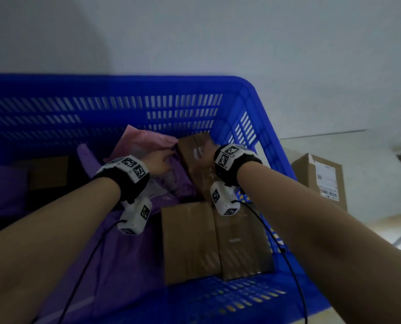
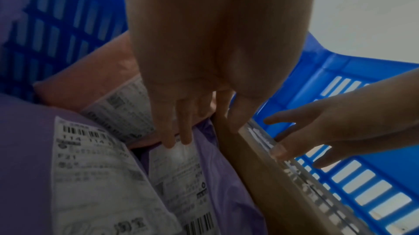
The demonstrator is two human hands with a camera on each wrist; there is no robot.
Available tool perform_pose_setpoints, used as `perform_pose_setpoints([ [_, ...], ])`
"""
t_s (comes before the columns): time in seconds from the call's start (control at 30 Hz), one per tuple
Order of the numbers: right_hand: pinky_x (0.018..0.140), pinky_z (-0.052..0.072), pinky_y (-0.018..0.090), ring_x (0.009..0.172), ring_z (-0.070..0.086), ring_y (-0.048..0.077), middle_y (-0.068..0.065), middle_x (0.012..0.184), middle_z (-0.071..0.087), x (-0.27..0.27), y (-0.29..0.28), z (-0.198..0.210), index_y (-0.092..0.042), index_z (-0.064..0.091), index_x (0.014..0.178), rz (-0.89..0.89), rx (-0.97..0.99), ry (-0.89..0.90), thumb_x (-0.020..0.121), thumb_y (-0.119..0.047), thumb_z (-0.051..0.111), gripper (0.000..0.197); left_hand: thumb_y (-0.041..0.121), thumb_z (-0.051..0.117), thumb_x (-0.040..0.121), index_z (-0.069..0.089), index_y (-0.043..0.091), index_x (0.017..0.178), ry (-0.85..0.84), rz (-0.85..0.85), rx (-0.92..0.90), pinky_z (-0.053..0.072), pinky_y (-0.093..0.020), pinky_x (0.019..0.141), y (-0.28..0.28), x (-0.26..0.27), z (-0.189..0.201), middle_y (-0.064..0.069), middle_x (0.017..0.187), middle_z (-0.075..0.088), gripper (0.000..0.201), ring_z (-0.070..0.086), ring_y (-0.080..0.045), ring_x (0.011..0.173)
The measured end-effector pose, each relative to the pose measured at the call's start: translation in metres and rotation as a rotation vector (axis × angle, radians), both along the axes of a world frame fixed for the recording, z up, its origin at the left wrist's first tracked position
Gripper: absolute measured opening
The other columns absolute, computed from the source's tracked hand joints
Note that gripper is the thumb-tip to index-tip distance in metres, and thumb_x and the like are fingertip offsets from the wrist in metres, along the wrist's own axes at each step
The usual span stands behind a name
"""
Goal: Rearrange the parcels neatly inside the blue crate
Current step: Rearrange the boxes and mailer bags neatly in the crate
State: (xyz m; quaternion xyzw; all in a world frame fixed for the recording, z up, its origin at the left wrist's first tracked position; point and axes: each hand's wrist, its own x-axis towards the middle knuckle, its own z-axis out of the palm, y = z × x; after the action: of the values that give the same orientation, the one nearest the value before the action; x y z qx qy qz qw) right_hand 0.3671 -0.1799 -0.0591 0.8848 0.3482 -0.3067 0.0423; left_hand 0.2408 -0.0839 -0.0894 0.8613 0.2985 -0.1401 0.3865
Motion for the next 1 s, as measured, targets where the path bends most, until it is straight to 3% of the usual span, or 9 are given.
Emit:
perform_pose_setpoints([
  [0.1, 0.108, 0.026, 0.034, 0.130, 0.040, 0.032, 0.018, 0.142, 0.041, 0.000, 0.005, -0.010, 0.005, 0.027, 0.141, 0.018, -0.045, 0.001, 0.094, -0.037, 0.054, 0.068, 0.009, 0.047, 0.096, 0.029, 0.012, 0.146, -0.040, 0.011, -0.054, 0.030, -0.025, 0.104, -0.003, 0.002, -0.005, -0.010, 0.150, 0.036, 0.053, 0.037, -0.026, 0.136],
  [0.23, 0.116, 0.014, 0.043, 0.145, 0.010, 0.036, 0.022, 0.156, 0.005, -0.003, 0.006, -0.002, -0.001, 0.016, 0.147, 0.049, -0.190, -0.008, 0.088, -0.045, 0.059, 0.086, 0.010, 0.049, 0.096, 0.015, 0.011, 0.150, -0.068, 0.025, -0.097, 0.019, -0.021, 0.110, -0.001, 0.006, -0.014, -0.011, 0.157, 0.020, 0.063, 0.021, -0.024, 0.144],
  [0.3, 0.116, 0.015, 0.047, 0.145, 0.009, 0.040, 0.025, 0.156, -0.002, -0.006, 0.009, -0.006, -0.002, 0.004, 0.150, 0.031, -0.172, -0.010, 0.090, -0.048, 0.055, 0.092, 0.009, 0.047, 0.096, 0.014, 0.011, 0.150, -0.066, 0.053, -0.121, 0.017, -0.021, 0.111, 0.002, 0.008, -0.017, -0.010, 0.157, 0.018, 0.063, 0.019, -0.023, 0.145],
  [0.43, 0.108, 0.035, 0.050, 0.137, 0.029, 0.043, 0.026, 0.152, 0.014, -0.001, 0.019, -0.011, -0.009, -0.013, 0.150, -0.063, -0.149, -0.042, 0.073, -0.056, 0.071, 0.123, 0.007, 0.047, 0.096, 0.019, 0.010, 0.149, -0.068, 0.073, -0.145, 0.021, -0.016, 0.105, 0.006, 0.009, -0.019, -0.008, 0.156, 0.023, 0.060, 0.025, -0.021, 0.143],
  [0.53, 0.111, 0.029, 0.047, 0.142, 0.020, 0.040, 0.022, 0.157, 0.005, 0.002, 0.016, -0.004, -0.010, -0.014, 0.150, -0.015, -0.174, -0.039, 0.072, -0.059, 0.069, 0.124, 0.006, 0.048, 0.095, 0.022, 0.008, 0.148, -0.063, 0.072, -0.163, 0.024, -0.010, 0.096, 0.011, 0.007, -0.017, -0.008, 0.154, 0.028, 0.059, 0.031, -0.022, 0.140],
  [0.67, 0.116, 0.025, 0.047, 0.144, 0.015, 0.040, 0.023, 0.157, 0.001, 0.000, 0.010, 0.010, -0.008, -0.010, 0.151, 0.037, -0.190, -0.070, 0.079, -0.062, 0.060, 0.114, 0.006, 0.052, 0.092, 0.029, 0.010, 0.147, -0.068, 0.058, -0.163, 0.028, -0.025, 0.112, 0.017, 0.002, -0.017, -0.009, 0.151, 0.036, 0.060, 0.036, -0.022, 0.138],
  [0.8, 0.117, 0.021, 0.041, 0.146, 0.014, 0.035, 0.020, 0.159, 0.003, 0.000, 0.008, 0.030, -0.001, -0.012, 0.149, -0.010, -0.147, -0.091, 0.078, -0.059, 0.062, 0.118, 0.001, 0.051, 0.091, 0.034, 0.006, 0.145, -0.084, 0.055, -0.155, 0.032, -0.011, 0.088, 0.015, 0.000, -0.007, -0.012, 0.141, 0.047, 0.057, 0.047, -0.023, 0.128],
  [0.87, 0.118, 0.021, 0.040, 0.146, 0.016, 0.033, 0.018, 0.159, 0.007, 0.005, 0.005, 0.038, 0.000, -0.011, 0.149, -0.042, -0.094, -0.095, 0.075, -0.061, 0.064, 0.121, 0.000, 0.051, 0.091, 0.035, 0.006, 0.143, -0.098, 0.041, -0.147, 0.030, -0.010, 0.088, 0.011, -0.002, 0.001, -0.013, 0.141, 0.047, 0.055, 0.045, -0.023, 0.129],
  [1.0, 0.115, 0.029, 0.035, 0.143, 0.026, 0.030, 0.015, 0.158, 0.017, 0.007, 0.002, 0.064, 0.001, -0.011, 0.148, -0.126, 0.003, -0.037, 0.070, -0.059, 0.071, 0.128, 0.005, 0.052, 0.093, 0.042, 0.004, 0.139, -0.151, 0.058, -0.126, 0.040, -0.027, 0.097, 0.007, -0.005, 0.016, -0.018, 0.137, 0.051, 0.047, 0.052, -0.027, 0.121],
])
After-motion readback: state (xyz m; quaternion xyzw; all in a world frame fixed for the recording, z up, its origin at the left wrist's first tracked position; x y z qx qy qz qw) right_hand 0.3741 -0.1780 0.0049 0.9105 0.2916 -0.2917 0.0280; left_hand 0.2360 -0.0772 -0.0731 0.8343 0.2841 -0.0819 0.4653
